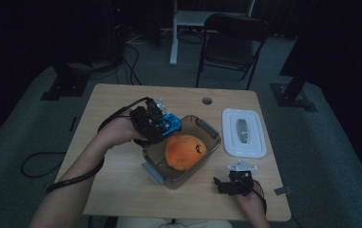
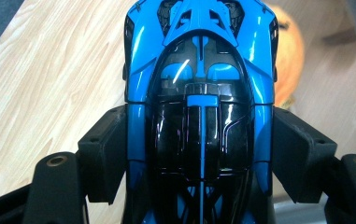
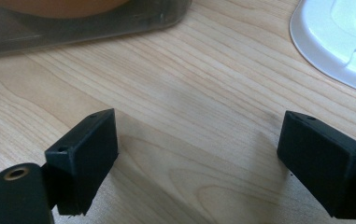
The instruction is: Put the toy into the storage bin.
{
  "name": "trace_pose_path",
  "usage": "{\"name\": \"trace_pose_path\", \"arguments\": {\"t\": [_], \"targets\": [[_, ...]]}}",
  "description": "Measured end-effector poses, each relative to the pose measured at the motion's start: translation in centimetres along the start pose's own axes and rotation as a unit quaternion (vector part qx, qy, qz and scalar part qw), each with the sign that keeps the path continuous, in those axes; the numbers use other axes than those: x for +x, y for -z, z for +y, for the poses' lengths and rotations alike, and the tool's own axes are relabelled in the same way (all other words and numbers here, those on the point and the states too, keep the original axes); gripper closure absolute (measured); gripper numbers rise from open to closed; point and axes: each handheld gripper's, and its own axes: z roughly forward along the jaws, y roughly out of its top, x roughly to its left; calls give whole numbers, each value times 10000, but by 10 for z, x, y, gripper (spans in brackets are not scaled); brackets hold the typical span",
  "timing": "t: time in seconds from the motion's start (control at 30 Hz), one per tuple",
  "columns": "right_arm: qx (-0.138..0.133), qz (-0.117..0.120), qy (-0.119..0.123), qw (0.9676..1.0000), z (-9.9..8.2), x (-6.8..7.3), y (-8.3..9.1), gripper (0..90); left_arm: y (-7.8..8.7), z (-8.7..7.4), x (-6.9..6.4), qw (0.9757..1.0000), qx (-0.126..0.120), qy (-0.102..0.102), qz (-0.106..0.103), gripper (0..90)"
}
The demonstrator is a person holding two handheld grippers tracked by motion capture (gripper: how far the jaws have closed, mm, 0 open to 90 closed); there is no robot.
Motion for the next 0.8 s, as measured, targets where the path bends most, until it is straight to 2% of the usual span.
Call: {"name": "trace_pose_path", "arguments": {"t": [0.13,0.4,0.63,0.8], "targets": [[-9,-2,-2,10000,0,0,0,119,-6,13,-7,9999,8,-133,-83,289],[-16,0,-4,10000,0,0,0,119,-28,26,-16,9994,72,-169,-279,288],[-30,0,-8,10000,-1,0,0,119,-49,22,-11,9991,136,83,-400,288],[-37,-8,-10,10000,-1,0,0,119,-63,21,-11,9988,202,157,-406,288]]}}
